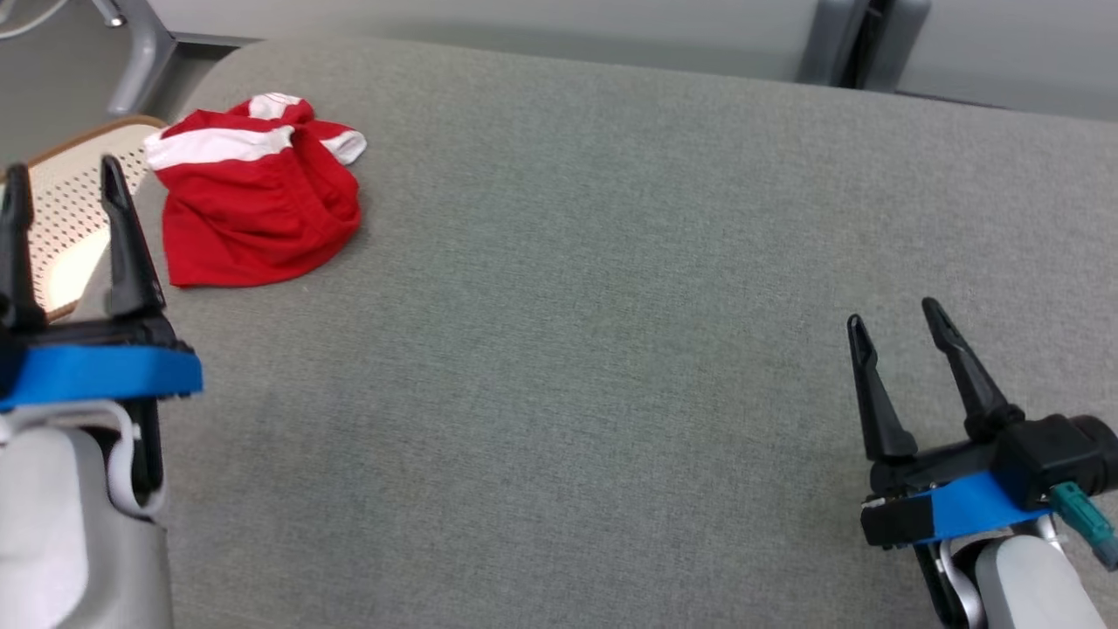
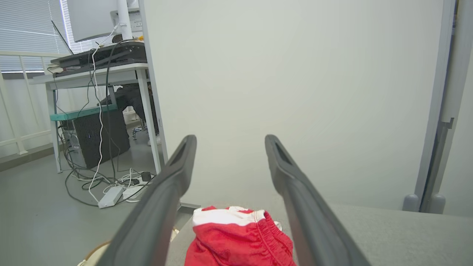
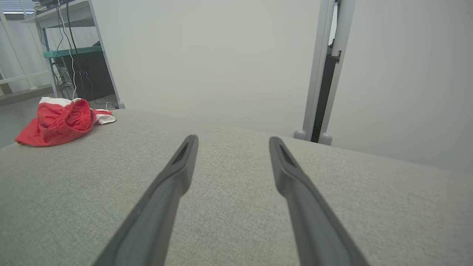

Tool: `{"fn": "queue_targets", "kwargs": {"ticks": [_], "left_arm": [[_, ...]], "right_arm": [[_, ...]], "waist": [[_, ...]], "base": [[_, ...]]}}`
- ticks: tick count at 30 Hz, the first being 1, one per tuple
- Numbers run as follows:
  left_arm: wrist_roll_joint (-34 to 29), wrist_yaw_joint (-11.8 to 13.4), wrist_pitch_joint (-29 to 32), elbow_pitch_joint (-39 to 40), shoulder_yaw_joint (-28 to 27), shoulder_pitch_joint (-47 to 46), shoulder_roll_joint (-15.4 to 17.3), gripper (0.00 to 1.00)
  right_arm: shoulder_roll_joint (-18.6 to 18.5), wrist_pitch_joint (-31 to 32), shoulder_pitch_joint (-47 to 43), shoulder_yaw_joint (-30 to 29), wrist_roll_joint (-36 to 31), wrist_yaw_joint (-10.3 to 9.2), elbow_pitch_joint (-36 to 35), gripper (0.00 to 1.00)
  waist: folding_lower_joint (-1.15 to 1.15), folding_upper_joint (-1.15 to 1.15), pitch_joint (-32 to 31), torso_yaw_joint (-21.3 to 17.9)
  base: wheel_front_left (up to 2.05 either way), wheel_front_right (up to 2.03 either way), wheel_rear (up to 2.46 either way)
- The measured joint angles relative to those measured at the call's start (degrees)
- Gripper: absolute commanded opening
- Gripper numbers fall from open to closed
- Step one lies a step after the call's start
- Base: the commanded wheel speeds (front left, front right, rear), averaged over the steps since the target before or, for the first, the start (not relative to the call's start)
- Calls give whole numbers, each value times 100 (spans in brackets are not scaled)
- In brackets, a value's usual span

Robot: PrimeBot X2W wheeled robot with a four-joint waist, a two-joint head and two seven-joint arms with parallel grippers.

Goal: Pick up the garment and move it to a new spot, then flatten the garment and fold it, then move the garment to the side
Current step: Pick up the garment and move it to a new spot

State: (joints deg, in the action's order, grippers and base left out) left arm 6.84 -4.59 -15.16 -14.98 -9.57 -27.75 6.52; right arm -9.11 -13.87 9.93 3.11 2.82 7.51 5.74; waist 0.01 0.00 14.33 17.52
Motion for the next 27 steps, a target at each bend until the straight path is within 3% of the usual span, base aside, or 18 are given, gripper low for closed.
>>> {"fn": "queue_targets", "kwargs": {"ticks": [8,16,27], "left_arm": [[-51,-59,1,-851,-179,-1481,534,100],[-112,-57,41,-2452,-193,-2457,1044,100],[-46,-168,719,-4277,15,-3016,1237,100]], "right_arm": [[-213,147,305,-183,-201,0,-553,100],[-297,272,394,-337,-282,0,-992,100],[-342,312,437,-470,-320,0,-1200,100]], "waist": [[1,0,734,-440],[1,0,1454,-876],[1,0,1987,-1062]], "base": [[0,0,0],[0,0,0],[0,0,0]]}}
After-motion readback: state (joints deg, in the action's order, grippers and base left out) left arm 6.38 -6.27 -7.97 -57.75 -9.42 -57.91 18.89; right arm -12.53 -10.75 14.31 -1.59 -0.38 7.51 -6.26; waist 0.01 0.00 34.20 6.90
